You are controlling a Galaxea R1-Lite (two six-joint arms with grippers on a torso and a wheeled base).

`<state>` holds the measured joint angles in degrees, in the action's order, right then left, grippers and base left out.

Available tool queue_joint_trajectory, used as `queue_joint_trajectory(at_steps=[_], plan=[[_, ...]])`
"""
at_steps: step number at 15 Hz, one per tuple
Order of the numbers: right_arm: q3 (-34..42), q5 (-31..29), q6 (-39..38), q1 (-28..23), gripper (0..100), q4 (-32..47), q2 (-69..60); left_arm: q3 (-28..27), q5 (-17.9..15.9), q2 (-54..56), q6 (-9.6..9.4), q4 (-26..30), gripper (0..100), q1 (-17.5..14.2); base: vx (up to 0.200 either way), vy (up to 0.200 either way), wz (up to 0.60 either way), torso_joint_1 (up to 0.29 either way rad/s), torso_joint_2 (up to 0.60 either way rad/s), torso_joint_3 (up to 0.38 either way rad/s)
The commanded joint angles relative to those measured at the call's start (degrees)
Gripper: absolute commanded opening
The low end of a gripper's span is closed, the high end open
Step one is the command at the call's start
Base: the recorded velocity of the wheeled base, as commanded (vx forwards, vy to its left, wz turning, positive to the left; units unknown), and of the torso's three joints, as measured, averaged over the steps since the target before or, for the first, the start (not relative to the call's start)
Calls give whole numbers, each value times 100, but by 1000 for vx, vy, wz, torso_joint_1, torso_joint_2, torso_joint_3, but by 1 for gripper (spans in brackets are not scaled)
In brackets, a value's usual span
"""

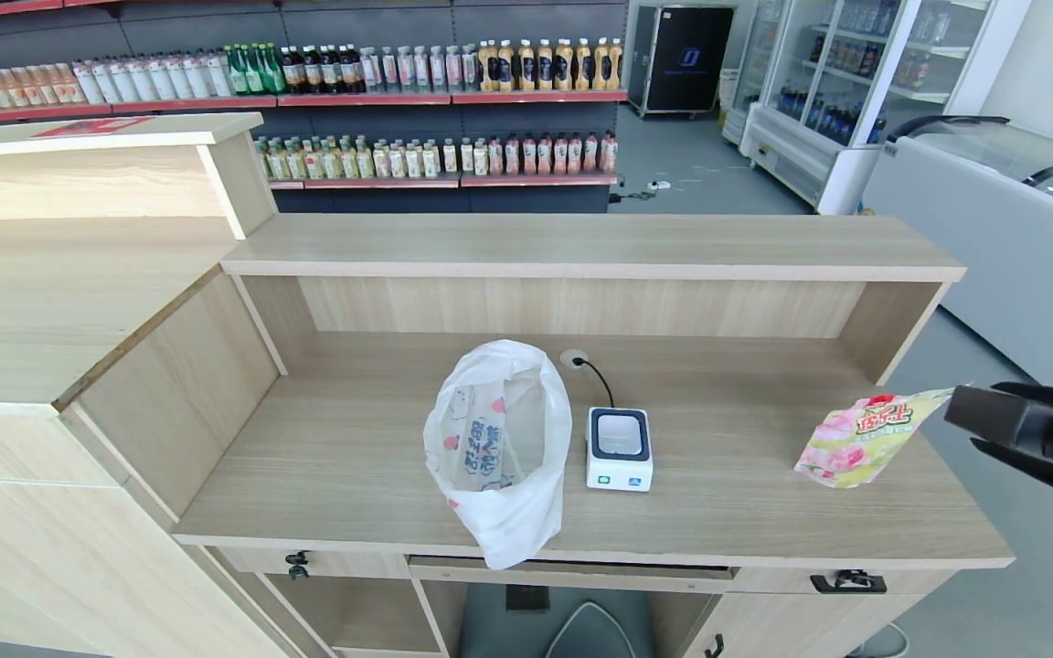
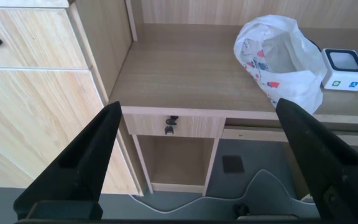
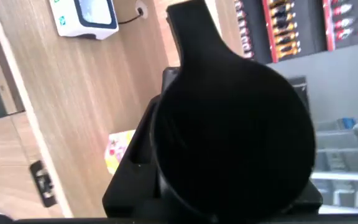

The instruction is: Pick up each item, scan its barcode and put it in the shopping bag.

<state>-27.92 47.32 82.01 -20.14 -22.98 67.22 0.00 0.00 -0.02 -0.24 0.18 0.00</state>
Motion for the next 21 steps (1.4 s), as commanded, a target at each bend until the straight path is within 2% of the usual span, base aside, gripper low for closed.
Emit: queue_joint_trajectory(at_steps=[1, 2, 3, 4, 5, 6, 7, 8, 9, 10, 12, 13, 15, 18, 20, 21], plan=[[41, 22, -422, -210, 0, 127, -200, 0, 0, 2, -2, -1, 100, 0, 0, 0, 600, 7, -2, 2], [32, -48, -704, -210, 0, 127, -200, 0, 0, 2, -2, -1, 100, 0, 0, 0, 600, -2, -2, 2], [-109, -540, -1530, -201, 0, 101, -148, 0, 0, 2, -2, -1, 100, 0, 0, 0, 600, 2, 7, 2], [-364, -1410, -2558, -34, 0, 66, 11, 0, 0, 2, -2, -1, 100, 0, 0, 0, 600, -2, -2, 12], [-610, -2298, -3455, 335, 0, 57, 195, 0, 0, 2, -2, -1, 100, 0, 0, 0, 600, -2, -7, 2], [-1005, -3818, -4861, 1073, 0, 101, 564, 0, 0, 2, -2, -1, 100, 0, 0, 0, 600, 2, 7, 7], [-1181, -4548, -5555, 1478, 0, 127, 828, 0, 0, 2, -2, -1, 100, 0, 0, 0, 600, 12, 2, 2], [-1410, -5049, -6891, 2084, 0, 197, 1303, 0, 0, 2, -2, -1, 100, 0, 0, 0, 600, -2, 7, 7], [-1418, -4776, -7955, 2348, 0, 180, 1619, 0, 0, 2, -2, -1, 100, 0, 0, 0, 0, 0, 0, 0], [-1410, -4442, -8631, 2445, 0, 127, 1953, 0, 0, 2, -2, -1, 100, 0, 0, 0, 0, 0, 0, 0], [-1357, -3941, -9326, 2427, 0, -365, 2471, 0, 0, 2, -2, -1, 100, 0, 0, 0, 0, 0, 0, 0], [-1322, -3748, -9642, 2357, 0, -857, 2832, 0, 0, 2, -2, -1, 100, 0, 0, 0, 0, 0, 0, 0], [-1374, -3484, -9660, 2172, 0, -1024, 3315, 0, 0, 2, -2, -1, 100, 0, 0, 0, 0, 0, 0, 0], [-1366, -2518, -9616, 1979, 0, -972, 3526, 0, 0, 2, -2, -1, 100, 0, 0, 0, 0, 0, 0, 0], [-1383, -2500, -9493, 1979, 0, -945, 3684, 0, 0, 2, -2, -1, 100, 0, 0, 0, 0, 0, 0, 0], [-1374, -2509, -9185, 1970, 0, -936, 3851, 0, 0, 2, -2, -1, 100, 0, 0, 0, 0, 0, 0, 0]])
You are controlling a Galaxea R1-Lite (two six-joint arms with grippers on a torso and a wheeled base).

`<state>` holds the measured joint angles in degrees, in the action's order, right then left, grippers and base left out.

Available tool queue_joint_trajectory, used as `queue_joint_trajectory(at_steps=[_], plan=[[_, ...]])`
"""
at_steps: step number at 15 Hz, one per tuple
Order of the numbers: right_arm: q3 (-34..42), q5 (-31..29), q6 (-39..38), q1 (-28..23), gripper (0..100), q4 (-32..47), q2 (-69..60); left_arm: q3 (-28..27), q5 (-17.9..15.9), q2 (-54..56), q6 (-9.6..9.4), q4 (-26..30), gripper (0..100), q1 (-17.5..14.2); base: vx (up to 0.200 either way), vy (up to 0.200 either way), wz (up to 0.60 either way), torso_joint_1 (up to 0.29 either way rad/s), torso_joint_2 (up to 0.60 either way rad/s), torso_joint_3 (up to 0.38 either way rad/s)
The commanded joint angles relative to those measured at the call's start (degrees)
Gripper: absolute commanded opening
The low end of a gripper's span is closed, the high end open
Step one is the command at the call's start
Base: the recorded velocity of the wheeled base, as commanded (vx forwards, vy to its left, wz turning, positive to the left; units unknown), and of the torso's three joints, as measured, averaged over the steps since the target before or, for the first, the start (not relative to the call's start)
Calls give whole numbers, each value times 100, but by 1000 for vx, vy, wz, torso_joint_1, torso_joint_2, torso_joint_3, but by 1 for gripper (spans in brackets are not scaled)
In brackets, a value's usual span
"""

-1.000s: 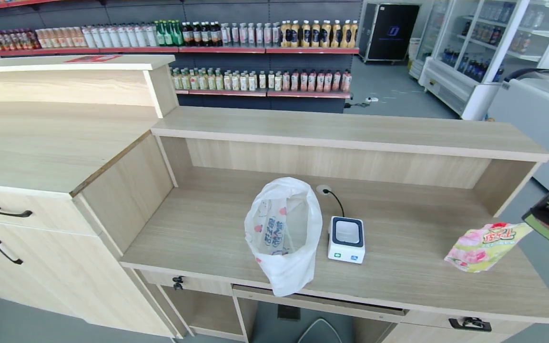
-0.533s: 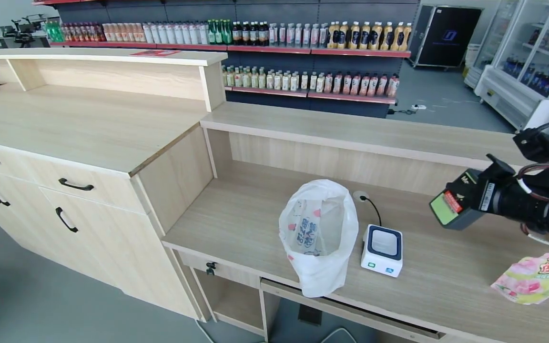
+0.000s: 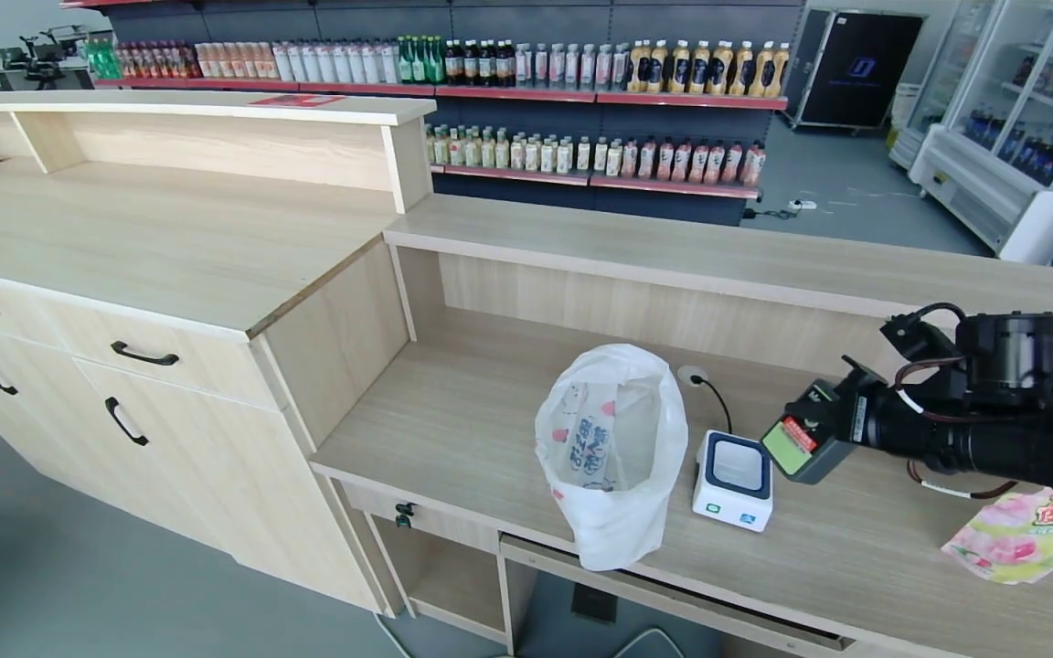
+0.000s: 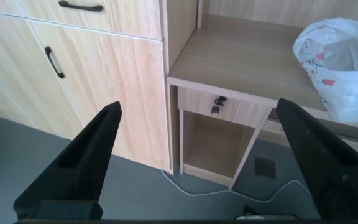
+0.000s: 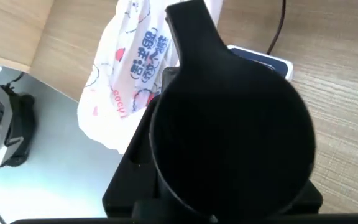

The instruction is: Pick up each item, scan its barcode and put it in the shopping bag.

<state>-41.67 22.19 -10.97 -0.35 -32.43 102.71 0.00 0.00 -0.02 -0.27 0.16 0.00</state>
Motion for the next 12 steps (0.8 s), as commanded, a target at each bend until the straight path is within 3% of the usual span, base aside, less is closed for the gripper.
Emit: queue_joint_trajectory(at_steps=[1, 5, 12], plan=[[-26, -21, 315, -35, 0, 0, 426, 0, 0, 2, 0, 2, 100, 0, 0, 0, 0, 0, 0, 0], [-193, -136, 526, -70, 0, -36, 681, 0, 0, 2, 0, 2, 100, 0, 0, 0, 0, 0, 0, 0], [-641, 427, 552, -70, 0, -203, 1138, 0, 0, 2, 0, 2, 100, 0, 0, 0, 0, 0, 0, 0]])
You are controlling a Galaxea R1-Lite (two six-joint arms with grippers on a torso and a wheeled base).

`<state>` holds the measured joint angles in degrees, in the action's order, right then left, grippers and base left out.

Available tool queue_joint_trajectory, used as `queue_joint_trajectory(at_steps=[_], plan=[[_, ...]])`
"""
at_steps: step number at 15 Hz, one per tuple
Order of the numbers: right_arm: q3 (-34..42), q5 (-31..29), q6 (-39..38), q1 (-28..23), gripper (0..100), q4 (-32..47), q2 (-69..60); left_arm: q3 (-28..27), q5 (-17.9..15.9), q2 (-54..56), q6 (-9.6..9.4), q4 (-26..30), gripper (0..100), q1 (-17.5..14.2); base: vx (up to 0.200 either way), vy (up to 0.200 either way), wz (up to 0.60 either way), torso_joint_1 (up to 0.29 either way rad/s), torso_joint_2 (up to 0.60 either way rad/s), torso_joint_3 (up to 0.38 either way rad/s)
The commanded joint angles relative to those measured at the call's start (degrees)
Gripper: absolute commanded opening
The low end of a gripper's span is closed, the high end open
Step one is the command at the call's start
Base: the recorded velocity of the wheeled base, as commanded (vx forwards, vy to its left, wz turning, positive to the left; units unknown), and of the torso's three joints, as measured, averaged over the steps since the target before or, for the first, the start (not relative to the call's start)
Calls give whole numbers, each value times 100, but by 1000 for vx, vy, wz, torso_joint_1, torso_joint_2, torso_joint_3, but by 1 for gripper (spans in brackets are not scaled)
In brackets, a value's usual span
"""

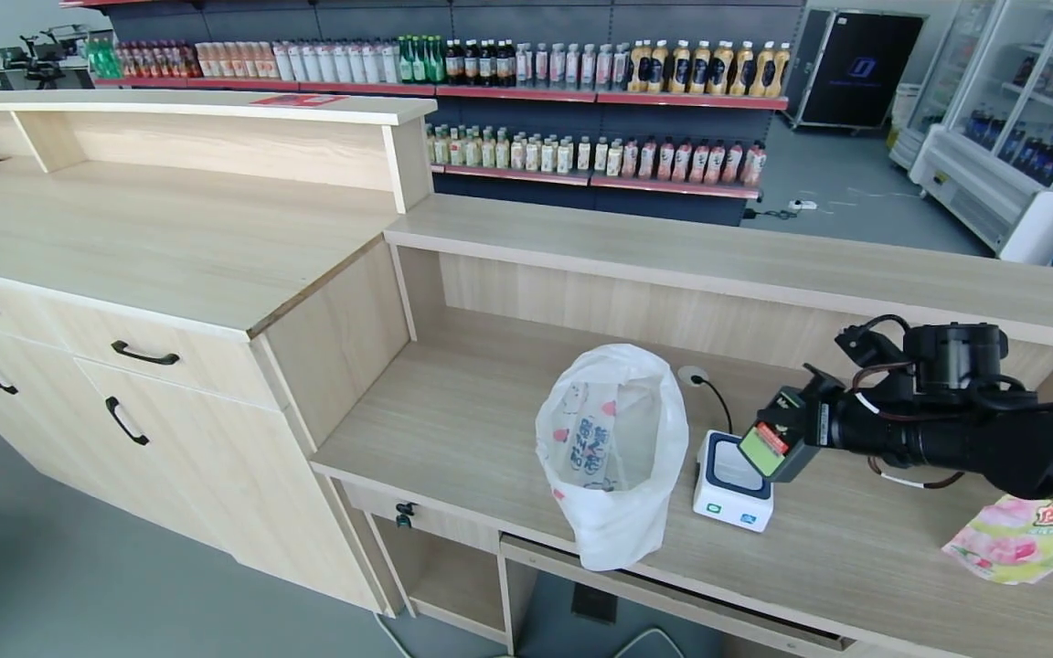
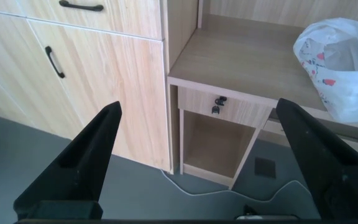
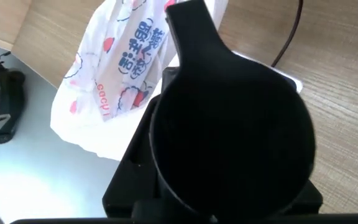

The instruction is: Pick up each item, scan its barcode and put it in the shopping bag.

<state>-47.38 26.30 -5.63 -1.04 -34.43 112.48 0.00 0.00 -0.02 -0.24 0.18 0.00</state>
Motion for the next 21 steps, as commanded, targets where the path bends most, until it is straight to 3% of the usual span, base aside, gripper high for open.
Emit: queue_joint_trajectory(at_steps=[1, 5, 21], plan=[[-104, 16, 71, -2, 0, -3, 230, 0, 0, 2, -2, -1, 100, 0, 0, 0, 0, 0, 0, 0], [-96, -2, 546, -11, 0, -3, 441, 0, 0, 2, -2, -1, 100, 0, 0, 0, 0, 0, 0, 0], [-561, 297, 651, 174, 0, -345, 1092, 0, 0, 2, -2, -1, 100, 0, 0, 0, 0, 0, 0, 0]])
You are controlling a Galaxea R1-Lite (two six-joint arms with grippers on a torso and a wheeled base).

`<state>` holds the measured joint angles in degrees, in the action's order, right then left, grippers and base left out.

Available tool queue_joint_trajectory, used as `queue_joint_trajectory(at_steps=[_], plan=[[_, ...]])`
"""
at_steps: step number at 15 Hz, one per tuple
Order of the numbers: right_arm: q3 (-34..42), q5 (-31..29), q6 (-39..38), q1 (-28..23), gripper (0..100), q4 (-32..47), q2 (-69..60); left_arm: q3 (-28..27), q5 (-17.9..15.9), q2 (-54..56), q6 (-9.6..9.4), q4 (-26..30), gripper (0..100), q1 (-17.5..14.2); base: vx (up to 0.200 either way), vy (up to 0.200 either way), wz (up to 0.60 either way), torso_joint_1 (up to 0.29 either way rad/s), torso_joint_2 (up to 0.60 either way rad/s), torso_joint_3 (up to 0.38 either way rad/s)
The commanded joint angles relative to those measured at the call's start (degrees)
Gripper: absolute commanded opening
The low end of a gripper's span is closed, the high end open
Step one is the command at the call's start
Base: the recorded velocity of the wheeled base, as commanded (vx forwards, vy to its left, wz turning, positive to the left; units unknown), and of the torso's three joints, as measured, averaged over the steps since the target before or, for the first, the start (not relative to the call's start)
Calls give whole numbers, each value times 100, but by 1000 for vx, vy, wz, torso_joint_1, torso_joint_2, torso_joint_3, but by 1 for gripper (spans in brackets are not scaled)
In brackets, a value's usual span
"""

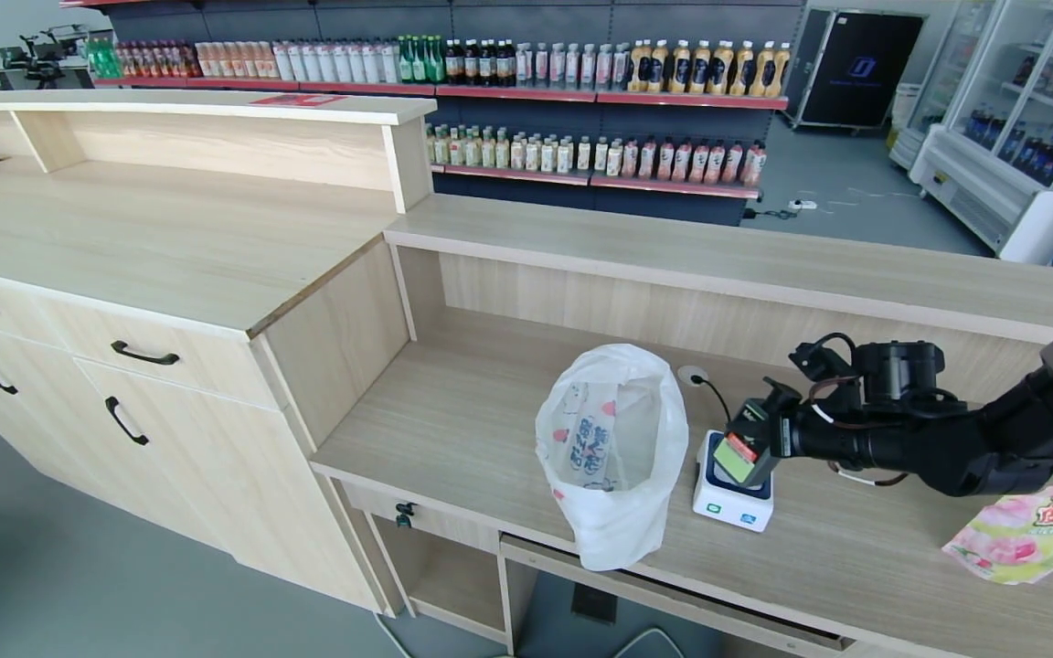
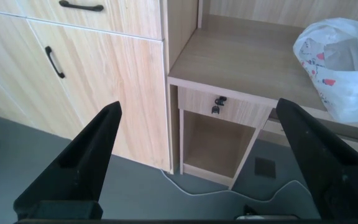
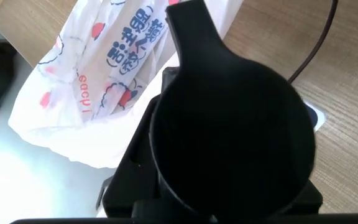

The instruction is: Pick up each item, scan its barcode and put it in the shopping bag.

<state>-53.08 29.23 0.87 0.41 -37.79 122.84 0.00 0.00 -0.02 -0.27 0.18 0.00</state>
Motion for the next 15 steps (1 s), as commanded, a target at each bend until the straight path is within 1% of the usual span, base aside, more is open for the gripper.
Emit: queue_joint_trajectory(at_steps=[1, 15], plan=[[8, 3, 10, 38, 0, -9, 91, 0, 0, 2, 0, -1, 100, 0, 0, 0, 0, 0, 0, 0], [-27, 3, 10, 2, 0, -97, 3, 0, 0, 2, 0, -1, 100, 0, 0, 0, 0, 0, 0, 0]])
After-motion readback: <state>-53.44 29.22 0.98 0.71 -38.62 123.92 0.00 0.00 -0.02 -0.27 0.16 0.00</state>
